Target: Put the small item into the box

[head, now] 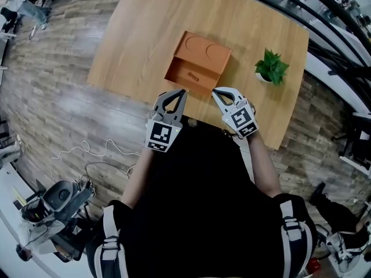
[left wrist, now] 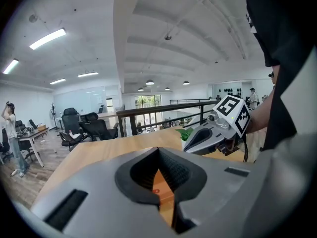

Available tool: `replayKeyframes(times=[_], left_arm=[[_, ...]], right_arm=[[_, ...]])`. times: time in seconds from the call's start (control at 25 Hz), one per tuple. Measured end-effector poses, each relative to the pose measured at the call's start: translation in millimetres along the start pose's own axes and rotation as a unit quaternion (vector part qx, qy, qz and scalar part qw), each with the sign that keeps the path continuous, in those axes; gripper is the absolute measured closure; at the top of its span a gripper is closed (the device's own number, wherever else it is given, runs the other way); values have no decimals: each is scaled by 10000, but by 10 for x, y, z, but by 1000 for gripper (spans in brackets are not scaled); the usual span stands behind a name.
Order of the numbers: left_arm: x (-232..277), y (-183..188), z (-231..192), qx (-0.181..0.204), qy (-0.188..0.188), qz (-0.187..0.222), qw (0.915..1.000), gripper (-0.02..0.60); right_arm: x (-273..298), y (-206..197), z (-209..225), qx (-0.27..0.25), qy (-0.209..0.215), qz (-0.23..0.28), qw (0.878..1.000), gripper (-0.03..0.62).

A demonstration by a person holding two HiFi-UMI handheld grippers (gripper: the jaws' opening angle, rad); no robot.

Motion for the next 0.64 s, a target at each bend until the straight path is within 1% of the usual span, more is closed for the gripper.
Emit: replayKeyframes(times=[0.28,0.64], left_arm=[[4,21,150,58,2,4,10000,560],[103,111,126,51,-16,67,10000,560]], right_arm=[[-89,-39,8,-31,0,76,10000,569],[-107,87,98,-45,-73,212,9997,569]])
Point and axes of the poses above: the fingertips, and each gripper's own axes: x forward along the fingers, z to its right, y out of its top, the point moved 8 cm from there along -x, backward along the fingers, and after that the axes turned 3 degrees about -z, right-handed, at the moved point
